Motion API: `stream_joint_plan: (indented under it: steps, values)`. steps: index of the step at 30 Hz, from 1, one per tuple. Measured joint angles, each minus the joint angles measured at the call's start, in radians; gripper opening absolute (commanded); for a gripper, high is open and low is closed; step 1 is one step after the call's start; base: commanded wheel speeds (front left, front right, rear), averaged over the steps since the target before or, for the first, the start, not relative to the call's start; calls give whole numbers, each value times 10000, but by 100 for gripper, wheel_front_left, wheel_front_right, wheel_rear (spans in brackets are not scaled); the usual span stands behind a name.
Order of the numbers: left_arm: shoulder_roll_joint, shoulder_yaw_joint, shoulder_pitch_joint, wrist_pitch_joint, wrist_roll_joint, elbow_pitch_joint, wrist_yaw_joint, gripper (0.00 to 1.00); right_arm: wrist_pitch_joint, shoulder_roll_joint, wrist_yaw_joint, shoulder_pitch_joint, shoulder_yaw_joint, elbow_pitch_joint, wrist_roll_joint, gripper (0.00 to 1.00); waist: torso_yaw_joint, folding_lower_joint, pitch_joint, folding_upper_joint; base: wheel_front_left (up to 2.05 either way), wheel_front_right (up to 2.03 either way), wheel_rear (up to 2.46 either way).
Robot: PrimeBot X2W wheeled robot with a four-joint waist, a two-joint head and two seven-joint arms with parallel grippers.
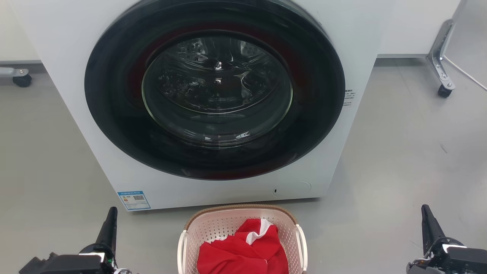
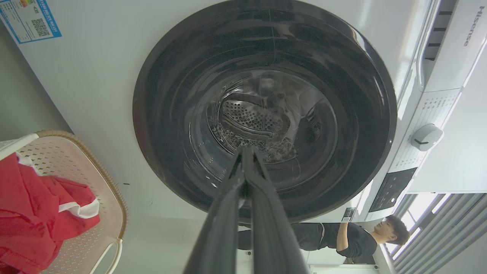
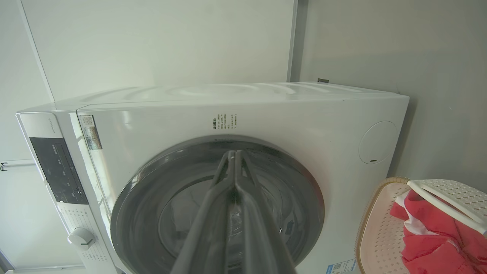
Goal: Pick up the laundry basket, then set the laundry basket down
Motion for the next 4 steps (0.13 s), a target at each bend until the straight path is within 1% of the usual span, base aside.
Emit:
stream_joint_plan:
  steps: [4]
  values:
    - [0,0,0,0,2,0,0,0,2,0,0,0,0,0,0,0,0,0,0,0,0,0,0]
